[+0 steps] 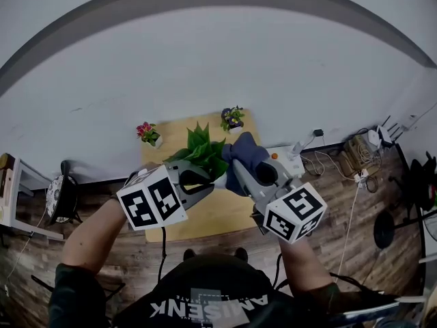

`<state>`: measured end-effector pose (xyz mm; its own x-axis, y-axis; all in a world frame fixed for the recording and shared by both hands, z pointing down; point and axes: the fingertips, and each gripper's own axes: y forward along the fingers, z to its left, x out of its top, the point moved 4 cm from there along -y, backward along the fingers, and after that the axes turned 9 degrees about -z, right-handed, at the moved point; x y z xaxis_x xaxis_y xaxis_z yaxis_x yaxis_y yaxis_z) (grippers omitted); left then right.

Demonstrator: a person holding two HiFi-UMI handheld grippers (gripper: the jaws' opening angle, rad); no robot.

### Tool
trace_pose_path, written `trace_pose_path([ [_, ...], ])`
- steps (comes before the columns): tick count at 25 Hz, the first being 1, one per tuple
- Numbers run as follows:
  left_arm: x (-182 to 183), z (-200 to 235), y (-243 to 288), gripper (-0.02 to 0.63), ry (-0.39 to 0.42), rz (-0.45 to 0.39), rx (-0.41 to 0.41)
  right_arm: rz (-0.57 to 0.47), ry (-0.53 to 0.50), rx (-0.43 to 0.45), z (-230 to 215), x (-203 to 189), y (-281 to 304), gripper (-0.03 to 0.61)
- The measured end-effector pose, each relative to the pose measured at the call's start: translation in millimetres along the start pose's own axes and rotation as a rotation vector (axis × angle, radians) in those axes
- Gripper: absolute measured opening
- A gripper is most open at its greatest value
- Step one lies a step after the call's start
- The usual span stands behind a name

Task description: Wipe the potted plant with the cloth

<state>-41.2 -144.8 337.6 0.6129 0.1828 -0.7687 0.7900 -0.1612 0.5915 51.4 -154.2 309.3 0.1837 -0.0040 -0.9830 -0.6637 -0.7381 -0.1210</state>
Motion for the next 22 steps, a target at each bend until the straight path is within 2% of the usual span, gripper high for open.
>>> trace_pose_path([
  [3, 0, 1, -1, 0.006, -0.011, -0.008, 0.011, 0.022, -0.013, 0.001, -1, -6, 4, 0.044],
  [9, -2, 1, -2, 0.006, -0.018, -0.016, 0.007, 0.081, 0.047, -0.061, -18, -32, 0, 0.044],
  [22, -6, -6, 0, 0.008, 0.038, 0.01, -0.013, 0.177, 0.176, -0.135, -34, -97, -25, 0.044],
])
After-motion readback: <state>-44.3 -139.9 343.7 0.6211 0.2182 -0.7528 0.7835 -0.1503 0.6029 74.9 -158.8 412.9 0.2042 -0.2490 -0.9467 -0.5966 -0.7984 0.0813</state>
